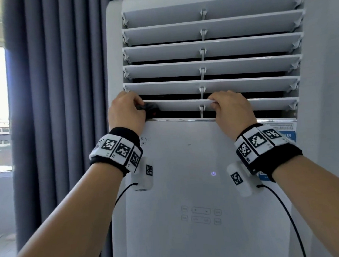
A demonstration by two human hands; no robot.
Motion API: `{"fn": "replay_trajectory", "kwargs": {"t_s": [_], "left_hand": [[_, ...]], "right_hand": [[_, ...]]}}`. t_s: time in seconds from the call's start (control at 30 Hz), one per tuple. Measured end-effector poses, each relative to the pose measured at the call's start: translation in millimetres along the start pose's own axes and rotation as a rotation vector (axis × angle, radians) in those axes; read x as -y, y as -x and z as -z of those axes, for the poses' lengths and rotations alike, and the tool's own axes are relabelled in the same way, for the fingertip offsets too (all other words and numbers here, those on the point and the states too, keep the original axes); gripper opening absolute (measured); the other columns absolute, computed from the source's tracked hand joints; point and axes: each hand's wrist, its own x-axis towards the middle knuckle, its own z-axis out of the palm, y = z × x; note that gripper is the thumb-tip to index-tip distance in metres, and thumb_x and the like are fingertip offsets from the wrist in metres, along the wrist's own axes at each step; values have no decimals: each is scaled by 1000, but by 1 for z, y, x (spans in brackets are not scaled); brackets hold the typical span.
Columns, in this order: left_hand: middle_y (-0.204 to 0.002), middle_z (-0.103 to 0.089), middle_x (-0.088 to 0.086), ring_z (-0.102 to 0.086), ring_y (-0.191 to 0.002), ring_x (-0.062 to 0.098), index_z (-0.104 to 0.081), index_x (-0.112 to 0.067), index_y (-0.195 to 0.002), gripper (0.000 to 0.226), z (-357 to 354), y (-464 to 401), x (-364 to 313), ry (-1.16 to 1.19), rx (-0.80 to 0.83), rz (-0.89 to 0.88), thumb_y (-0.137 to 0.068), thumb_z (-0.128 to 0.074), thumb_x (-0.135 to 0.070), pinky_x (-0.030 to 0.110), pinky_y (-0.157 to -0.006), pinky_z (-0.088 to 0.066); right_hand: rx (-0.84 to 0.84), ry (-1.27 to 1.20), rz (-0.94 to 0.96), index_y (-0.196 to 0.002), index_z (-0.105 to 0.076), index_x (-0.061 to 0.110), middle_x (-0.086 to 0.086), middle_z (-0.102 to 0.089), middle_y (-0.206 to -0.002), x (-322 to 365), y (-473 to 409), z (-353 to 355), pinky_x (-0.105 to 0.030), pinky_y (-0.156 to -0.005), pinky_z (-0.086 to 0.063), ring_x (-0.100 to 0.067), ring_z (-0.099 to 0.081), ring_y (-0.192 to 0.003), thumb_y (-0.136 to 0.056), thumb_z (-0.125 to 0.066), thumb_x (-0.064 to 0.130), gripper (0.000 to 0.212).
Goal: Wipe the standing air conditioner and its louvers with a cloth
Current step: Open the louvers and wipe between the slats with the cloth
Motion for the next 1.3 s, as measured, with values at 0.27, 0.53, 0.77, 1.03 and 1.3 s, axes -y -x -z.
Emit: {"fn": "replay_trajectory", "kwargs": {"t_s": [0.27,0.53,0.77,1.03,1.3], "left_hand": [[-95,-64,3,-56,-92,23,-65,-17,-80,16,-26,25,-66,83,111,-158,-71,-59,-5,27,-73,-42],[-99,-61,4,-55,-94,24,-62,-18,-83,16,-10,9,-39,-2,133,-107,-74,-57,-6,26,-69,-36],[-86,-58,-2,-50,-76,17,-53,-19,-78,13,4,13,-70,261,142,-143,-70,-62,-14,25,-66,-37],[-77,-60,8,-59,-76,21,-58,-10,-73,11,1,27,-115,804,556,9,-80,-64,-4,41,-83,-53],[-85,-71,1,-65,-85,11,-72,-8,-85,34,-13,20,-108,731,600,-288,-78,-43,8,19,-79,-51]], "right_hand": [[3,-23,-10,-98,-64,5,-14,-67,-93,2,1,2,-38,-81,-34,-34,-53,-90,-87,-48,1,19],[16,-20,42,-102,-63,5,-13,-68,-96,-3,1,2,-38,-82,-35,-33,-55,-91,-89,-48,1,21],[-127,-389,-51,-107,-57,11,-6,-63,-102,5,13,25,-32,-89,-45,-22,-58,-97,-87,-48,6,22],[-145,-224,56,-125,-44,6,-10,-47,-127,4,29,41,-27,-101,-36,-21,-46,-115,-76,-69,36,63],[-194,-161,80,-125,-49,7,-10,-51,-124,-6,25,44,-23,-97,-37,-20,-47,-112,-76,-60,-2,51]]}}
